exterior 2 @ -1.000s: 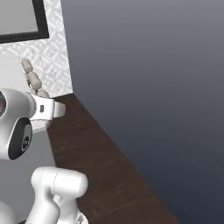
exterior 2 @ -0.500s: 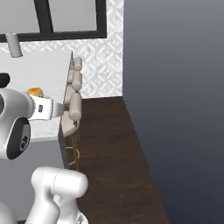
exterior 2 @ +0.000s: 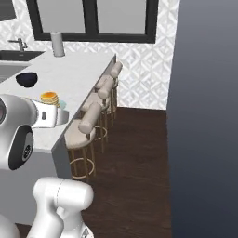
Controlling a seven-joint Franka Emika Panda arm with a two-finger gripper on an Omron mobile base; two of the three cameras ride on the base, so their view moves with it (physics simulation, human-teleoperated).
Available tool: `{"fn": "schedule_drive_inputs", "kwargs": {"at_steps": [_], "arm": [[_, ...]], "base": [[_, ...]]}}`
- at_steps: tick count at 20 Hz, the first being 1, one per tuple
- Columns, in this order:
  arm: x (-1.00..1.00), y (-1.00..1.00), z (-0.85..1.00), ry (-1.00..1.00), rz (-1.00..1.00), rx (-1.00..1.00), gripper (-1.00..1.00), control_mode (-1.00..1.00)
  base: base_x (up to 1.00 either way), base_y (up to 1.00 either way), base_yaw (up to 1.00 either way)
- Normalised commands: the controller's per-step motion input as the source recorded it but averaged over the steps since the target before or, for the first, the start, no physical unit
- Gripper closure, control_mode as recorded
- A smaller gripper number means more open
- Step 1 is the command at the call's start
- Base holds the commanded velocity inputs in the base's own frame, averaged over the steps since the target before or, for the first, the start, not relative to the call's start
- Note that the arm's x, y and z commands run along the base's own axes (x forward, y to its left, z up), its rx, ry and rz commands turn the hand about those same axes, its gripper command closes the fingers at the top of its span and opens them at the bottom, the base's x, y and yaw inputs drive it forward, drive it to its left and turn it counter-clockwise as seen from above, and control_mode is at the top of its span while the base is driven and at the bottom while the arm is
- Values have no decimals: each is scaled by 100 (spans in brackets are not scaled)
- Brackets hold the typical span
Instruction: Take the strawberry from the fridge and place it on top of the pancake, located on the dining counter.
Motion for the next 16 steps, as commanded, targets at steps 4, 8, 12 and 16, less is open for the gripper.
{"fn": "schedule_drive_inputs", "kwargs": {"at_steps": [4,8,12,16], "arm": [[0,0,0,0,0,0,100,100],[0,0,0,0,0,0,100,100],[0,0,0,0,0,0,100,100],[0,0,0,0,0,0,100,100]], "base": [[73,-51,55],[66,-56,57],[45,-64,55],[44,-58,54]]}}
